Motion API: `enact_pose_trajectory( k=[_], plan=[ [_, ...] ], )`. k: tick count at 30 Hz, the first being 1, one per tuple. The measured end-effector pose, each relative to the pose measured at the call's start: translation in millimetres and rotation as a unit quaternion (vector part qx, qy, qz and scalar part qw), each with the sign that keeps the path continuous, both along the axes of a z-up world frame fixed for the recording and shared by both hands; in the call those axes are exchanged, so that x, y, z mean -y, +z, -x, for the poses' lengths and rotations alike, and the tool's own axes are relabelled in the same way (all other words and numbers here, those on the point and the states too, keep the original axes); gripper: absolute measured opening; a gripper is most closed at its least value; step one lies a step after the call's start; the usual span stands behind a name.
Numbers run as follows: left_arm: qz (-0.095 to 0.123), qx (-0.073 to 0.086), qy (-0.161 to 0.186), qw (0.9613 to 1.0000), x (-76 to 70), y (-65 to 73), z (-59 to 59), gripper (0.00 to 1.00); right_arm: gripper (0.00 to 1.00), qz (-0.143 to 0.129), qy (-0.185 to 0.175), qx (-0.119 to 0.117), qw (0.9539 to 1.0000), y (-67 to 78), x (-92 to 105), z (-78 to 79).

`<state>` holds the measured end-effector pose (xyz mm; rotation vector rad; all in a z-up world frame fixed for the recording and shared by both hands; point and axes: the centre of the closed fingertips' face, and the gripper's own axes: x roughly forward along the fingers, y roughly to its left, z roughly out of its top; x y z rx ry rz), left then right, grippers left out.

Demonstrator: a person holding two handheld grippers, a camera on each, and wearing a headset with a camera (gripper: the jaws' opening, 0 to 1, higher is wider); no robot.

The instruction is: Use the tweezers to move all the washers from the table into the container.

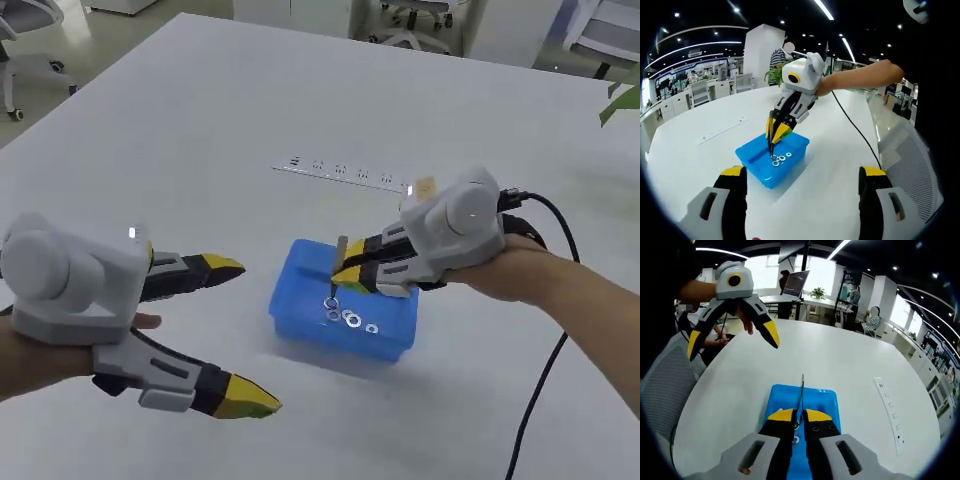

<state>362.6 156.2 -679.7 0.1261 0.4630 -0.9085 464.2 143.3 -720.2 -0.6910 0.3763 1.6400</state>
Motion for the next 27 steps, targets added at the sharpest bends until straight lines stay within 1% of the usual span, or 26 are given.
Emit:
enact_pose_trajectory(
  k=[3,6,10,11,14,16,17,19,20,23,24,26,27],
  plan=[
    [-0.002,0.001,-0.003,1.0000,-0.5,-0.1,-3.9,0.97,0.08,0.002,-0.002,-0.001,1.0000,-5.2,-0.5,-2.8],
    [-0.007,0.001,-0.009,0.9999,-0.2,-1.2,-9.7,0.94,0.08,0.005,-0.004,0.001,1.0000,-9.9,-0.6,-5.1],
    [-0.014,0.006,-0.016,0.9997,0.9,0.1,-19.2,0.87,0.08,0.008,-0.008,0.001,0.9999,-17.2,0.3,-8.4],
    [-0.017,0.007,-0.018,0.9997,1.1,0.5,-23.3,0.85,0.08,0.010,-0.008,0.002,0.9999,-19.3,0.9,-9.0],
    [-0.031,0.017,-0.027,0.9990,1.4,1.5,-33.6,0.75,0.08,0.014,-0.008,0.004,0.9999,-22.7,2.1,-10.0],
    [-0.039,0.022,-0.032,0.9985,2.3,2.3,-40.9,0.66,0.08,0.014,-0.008,0.004,0.9999,-23.8,2.5,-10.2],
    [-0.045,0.026,-0.033,0.9981,2.6,2.3,-46.0,0.63,0.08,0.014,-0.008,0.005,0.9999,-24.1,2.6,-10.4],
    [-0.058,0.029,-0.036,0.9973,2.8,1.3,-52.4,0.57,0.08,0.016,-0.008,0.004,0.9998,-25.6,3.2,-11.1],
    [-0.060,0.033,-0.039,0.9969,4.5,1.9,-56.9,0.54,0.08,0.016,-0.007,0.006,0.9998,-26.3,3.2,-11.3],
    [-0.058,0.038,-0.045,0.9966,9.3,4.1,-66.6,0.46,0.08,0.015,-0.007,0.005,0.9998,-27.6,3.2,-11.5],
    [-0.065,0.040,-0.049,0.9959,11.0,3.4,-70.3,0.43,0.08,0.016,-0.007,0.006,0.9998,-28.0,3.3,-11.4],
    [-0.071,0.042,-0.056,0.9951,13.3,2.6,-73.2,0.39,0.08,0.016,-0.007,0.006,0.9998,-28.6,3.5,-11.5],
    [-0.074,0.042,-0.059,0.9946,14.9,1.5,-76.4,0.38,0.08,0.014,-0.007,0.004,0.9999,-28.5,3.1,-11.4]
  ],
)
